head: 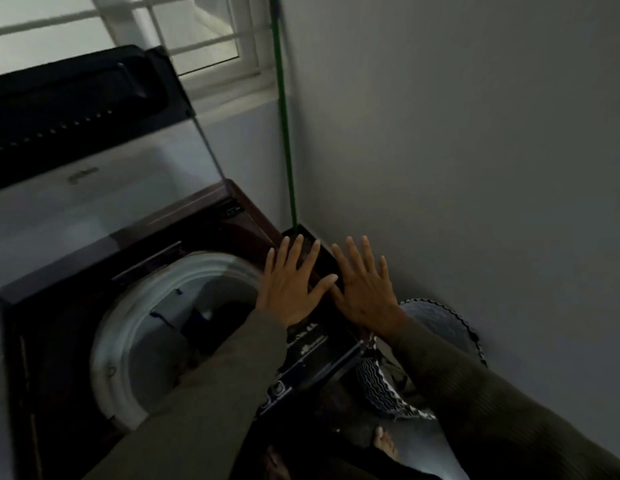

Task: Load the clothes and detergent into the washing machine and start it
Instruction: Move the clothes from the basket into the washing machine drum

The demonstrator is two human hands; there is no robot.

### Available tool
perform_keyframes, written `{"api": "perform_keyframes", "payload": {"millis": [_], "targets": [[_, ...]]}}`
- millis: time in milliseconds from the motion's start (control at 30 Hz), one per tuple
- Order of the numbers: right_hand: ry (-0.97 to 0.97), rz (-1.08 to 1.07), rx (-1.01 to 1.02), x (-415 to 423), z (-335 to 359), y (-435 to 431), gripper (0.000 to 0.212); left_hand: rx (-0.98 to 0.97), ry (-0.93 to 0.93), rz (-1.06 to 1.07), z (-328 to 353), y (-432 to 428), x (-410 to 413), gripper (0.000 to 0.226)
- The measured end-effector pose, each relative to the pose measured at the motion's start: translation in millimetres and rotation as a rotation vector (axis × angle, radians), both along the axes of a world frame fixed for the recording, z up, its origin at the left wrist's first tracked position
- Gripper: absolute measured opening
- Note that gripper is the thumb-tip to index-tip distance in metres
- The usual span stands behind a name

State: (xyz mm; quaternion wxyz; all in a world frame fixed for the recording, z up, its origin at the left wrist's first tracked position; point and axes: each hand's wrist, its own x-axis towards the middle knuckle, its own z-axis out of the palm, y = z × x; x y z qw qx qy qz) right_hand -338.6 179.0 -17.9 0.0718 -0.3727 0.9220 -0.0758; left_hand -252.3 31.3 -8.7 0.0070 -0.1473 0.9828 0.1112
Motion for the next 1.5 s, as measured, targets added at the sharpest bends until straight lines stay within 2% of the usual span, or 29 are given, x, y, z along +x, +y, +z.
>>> {"api": "perform_keyframes", "payload": {"millis": [167,367,567,700,867,1067,1200,1367,1500], "targets": [[-0.069,-0.120,0.039,-24.4,-25.8,67.7,0.077,-0.012,-0.076,-0.113,-6.0,58.5,-37.2,0.086],[-0.162,-0.221,0.094,-36.0,-66.6,136.7,0.098,0.027,-0.183,-0.227,-36.8,120.6,-80.5,0.088],[-0.325,-0.331,0.177,-33.1,-135.3,190.6,0.082,0.141,-0.325,-0.263,-91.4,182.7,-124.6,0.074],[-0.435,-0.370,0.234,-34.8,-192.8,216.6,0.075,0.212,-0.386,-0.226,-144.8,208.6,-143.3,0.070],[-0.488,-0.360,0.344,-55.0,-254.2,234.7,0.073,0.147,-0.465,-0.252,-222.4,219.0,-153.3,0.066],[-0.544,-0.367,0.345,-84.6,-330.3,243.2,0.074,0.190,-0.487,-0.200,-312.6,227.7,-168.5,0.064],[-0.588,-0.389,0.334,-97.8,-394.3,244.3,0.074,0.248,-0.458,-0.154,-385.5,237.3,-184.6,0.076],[-0.637,-0.417,0.314,-103.2,-473.7,243.1,0.081,0.250,-0.486,-0.177,-463.3,233.3,-214.9,0.058],[-0.687,-0.474,0.269,-110.1,-520.1,242.6,0.094,0.376,-0.454,-0.017,-507.0,229.6,-233.8,0.050]]}}
